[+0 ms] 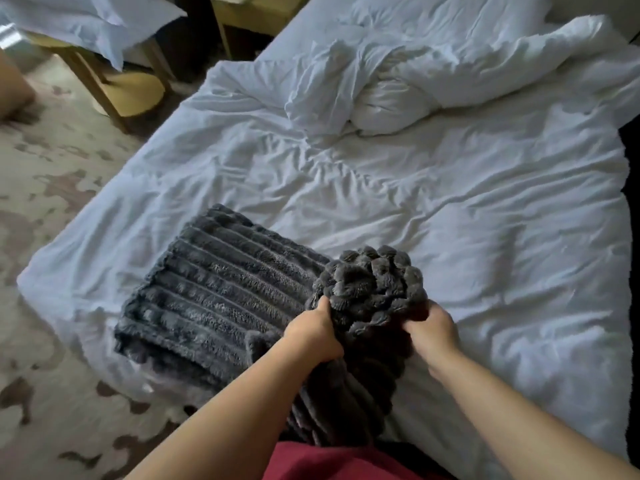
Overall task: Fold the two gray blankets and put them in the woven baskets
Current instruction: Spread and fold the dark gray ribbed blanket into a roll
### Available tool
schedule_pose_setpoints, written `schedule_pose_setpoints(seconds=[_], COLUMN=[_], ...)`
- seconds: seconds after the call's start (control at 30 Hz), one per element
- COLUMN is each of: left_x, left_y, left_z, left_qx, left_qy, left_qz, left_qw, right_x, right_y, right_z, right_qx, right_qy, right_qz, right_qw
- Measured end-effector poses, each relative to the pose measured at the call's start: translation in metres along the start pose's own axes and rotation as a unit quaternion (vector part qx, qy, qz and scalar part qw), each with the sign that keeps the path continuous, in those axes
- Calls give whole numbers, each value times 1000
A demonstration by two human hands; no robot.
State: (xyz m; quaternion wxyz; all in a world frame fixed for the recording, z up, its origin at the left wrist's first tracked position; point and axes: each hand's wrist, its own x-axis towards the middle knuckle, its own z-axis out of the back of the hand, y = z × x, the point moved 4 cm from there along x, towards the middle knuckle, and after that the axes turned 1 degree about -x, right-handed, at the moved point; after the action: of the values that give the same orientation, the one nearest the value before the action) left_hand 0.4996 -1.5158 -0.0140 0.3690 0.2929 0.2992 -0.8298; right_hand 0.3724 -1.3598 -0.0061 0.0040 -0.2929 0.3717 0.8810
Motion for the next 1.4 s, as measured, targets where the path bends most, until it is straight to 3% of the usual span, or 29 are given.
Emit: schedule_pose_setpoints(seconds=[0.07, 0.17, 0.23, 0.27, 0.33, 0.37, 0.43, 0.5, 0.57, 0.63, 0.77, 0.87, 0.97, 1.07, 1.13, 1.2, 1.23, 1.27, 1.33, 1.4], left_x=[-5, -13, -12, -13, -15, -17, -22, -30, -44, -62, -83, -81, -69, -55, -50, -46, -43, -41, -34, -28], left_y=[-5, -9, -2, 5, 23, 34, 56, 75, 88, 89, 65, 53, 67, 92, 96, 86, 78, 73, 67, 63], left_z=[-5, -11, -22, -29, -44, -49, -57, -59, -58, -63, -76, -77, -73, -61, -57, -55, -55, -57, -59, -60], left_qx=[9, 7, -99, -208, -409, -470, -515, -463, -349, -271, -231, -223, -294, -322, -270, -212, -190, -174, -150, -132], left_qy=[-32, -73, -41, -4, 32, 27, 8, -33, -79, -101, -76, -53, -1, -34, -88, -116, -116, -113, -110, -99], left_qz=[17, 11, 4, 7, 22, 37, 60, 84, 127, 146, 78, 20, 18, 68, 131, 165, 165, 163, 164, 166], left_qw=[999, 997, 994, 978, 912, 881, 855, 882, 925, 946, 967, 973, 956, 944, 950, 956, 961, 965, 969, 972], right_x=[27, 55, 59, 60, 61, 60, 58, 57, 59, 56, 49, 49, 52, 52, 49, 40, 31, 19, -5, -19], right_y=[2, 14, 24, 28, 38, 41, 47, 51, 51, 51, 49, 43, 42, 49, 59, 79, 92, 103, 115, 107], right_z=[18, 22, 10, 1, -18, -29, -50, -67, -80, -89, -98, -92, -79, -72, -76, -81, -84, -89, -99, -110], right_qx=[-28, -101, -103, -88, -73, -78, -102, -150, -215, -269, -348, -362, -362, -366, -383, -413, -426, -446, -506, -576], right_qy=[13, 100, 190, 238, 303, 316, 304, 246, 179, 142, 114, 94, 71, 71, 72, 72, 83, 108, 194, 303], right_qz=[46, 134, 184, 199, 231, 242, 264, 275, 253, 218, 178, 156, 130, 94, 128, 241, 324, 409, 530, 566], right_qw=[998, 981, 959, 947, 922, 914, 910, 917, 926, 927, 913, 914, 920, 923, 912, 875, 841, 789, 652, 506])
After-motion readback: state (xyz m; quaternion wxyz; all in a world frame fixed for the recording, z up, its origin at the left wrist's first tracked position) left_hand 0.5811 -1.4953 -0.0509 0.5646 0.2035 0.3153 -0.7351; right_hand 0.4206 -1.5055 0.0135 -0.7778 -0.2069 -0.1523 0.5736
